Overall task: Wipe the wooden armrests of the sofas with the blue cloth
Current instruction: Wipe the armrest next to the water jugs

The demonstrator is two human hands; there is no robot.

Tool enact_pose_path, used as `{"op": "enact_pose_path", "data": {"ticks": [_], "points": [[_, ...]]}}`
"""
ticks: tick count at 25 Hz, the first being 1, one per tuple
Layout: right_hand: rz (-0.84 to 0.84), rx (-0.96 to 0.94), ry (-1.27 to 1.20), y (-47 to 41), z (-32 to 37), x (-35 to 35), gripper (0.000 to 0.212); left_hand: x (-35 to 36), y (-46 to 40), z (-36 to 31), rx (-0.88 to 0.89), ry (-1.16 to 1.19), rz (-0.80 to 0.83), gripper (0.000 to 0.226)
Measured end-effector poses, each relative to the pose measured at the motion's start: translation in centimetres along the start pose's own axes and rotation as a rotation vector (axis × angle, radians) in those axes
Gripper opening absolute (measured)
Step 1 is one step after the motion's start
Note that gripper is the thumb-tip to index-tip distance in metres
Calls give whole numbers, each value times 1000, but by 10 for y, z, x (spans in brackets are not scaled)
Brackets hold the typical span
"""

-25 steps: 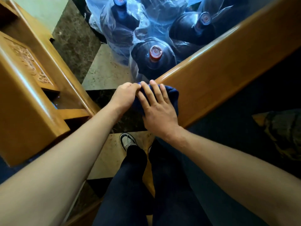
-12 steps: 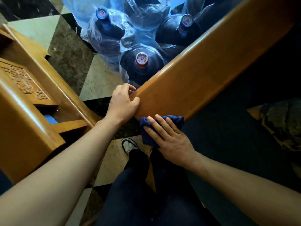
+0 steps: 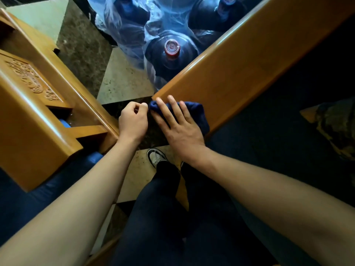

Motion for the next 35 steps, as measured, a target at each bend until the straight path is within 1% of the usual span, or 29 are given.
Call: {"op": "enact_pose_path", "data": {"ticks": [3, 6, 7, 9, 11, 12, 14, 16, 17, 18, 19, 20, 22, 23, 24, 25, 26, 27, 29, 30, 32, 33, 35], "points": [[10, 56, -44, -40, 10, 3, 59, 1, 3, 10, -35, 167, -9, 15], [24, 88, -75, -49, 9, 2, 62, 1, 4, 6, -73, 365, 25, 10], [28, 73, -93, -40, 12, 1, 60, 3, 3, 5, -112, 435, 64, 13], [88, -45, -82, -14, 23, 6, 55, 10, 6, 7, -222, 524, 159, 23], [182, -142, -75, 4, 26, 8, 53, 18, 15, 14, -305, 494, 223, 24], [183, -148, -96, 5, 24, 7, 53, 21, 19, 17, -310, 452, 242, 24], [168, -120, -144, 1, 24, 7, 52, 24, 26, 22, -318, 415, 270, 24], [224, -102, -225, 7, 41, 19, 49, 26, 33, 33, -387, 478, 347, 22], [249, -88, -302, 14, 50, 28, 45, 26, 36, 40, -430, 488, 386, 22], [246, -40, -411, 22, 56, 35, 44, 26, 39, 48, -458, 458, 412, 20], [196, 67, -556, 30, 58, 38, 47, 28, 41, 56, -466, 427, 422, 18], [99, 256, -741, 36, 54, 40, 50, 32, 43, 63, -464, 428, 425, 17], [-110, 748, -1072, 40, 37, 44, 47, 41, 49, 71, -432, 493, 452, 22], [-193, 938, -1158, 43, 30, 47, 40, 46, 51, 74, -399, 483, 477, 26], [-246, 1060, -1252, 47, 27, 52, 33, 51, 55, 77, -355, 440, 497, 30], [-277, 1122, -1372, 51, 28, 57, 26, 56, 59, 81, -310, 401, 514, 34], [-284, 1144, -1507, 57, 33, 60, 24, 60, 65, 83, -274, 389, 533, 37], [-264, 1150, -1624, 62, 37, 62, 25, 64, 71, 85, -256, 408, 558, 40], [-174, 1143, -1780, 80, 44, 64, 37, 67, 86, 88, -247, 468, 585, 45], [-155, 1125, -1840, 89, 46, 64, 42, 67, 93, 90, -249, 491, 574, 41], [-184, 1136, -1912, 107, 42, 64, 43, 68, 108, 95, -252, 492, 543, 21], [-211, 1157, -1904, 118, 39, 63, 41, 70, 118, 96, -253, 477, 540, 11], [-223, 1220, -1848, 151, 33, 64, 42, 73, 145, 96, -308, 465, 568, 10]]}}
Point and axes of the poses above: each hand's wrist, its own y-axis away from the middle knuckle, its own x-axis out of the palm, z = x × y, the point moved 3 cm from there along -y, towards the middle knuckle, and after that the axes turned 13 degrees about -y, right-handed, at the moved point
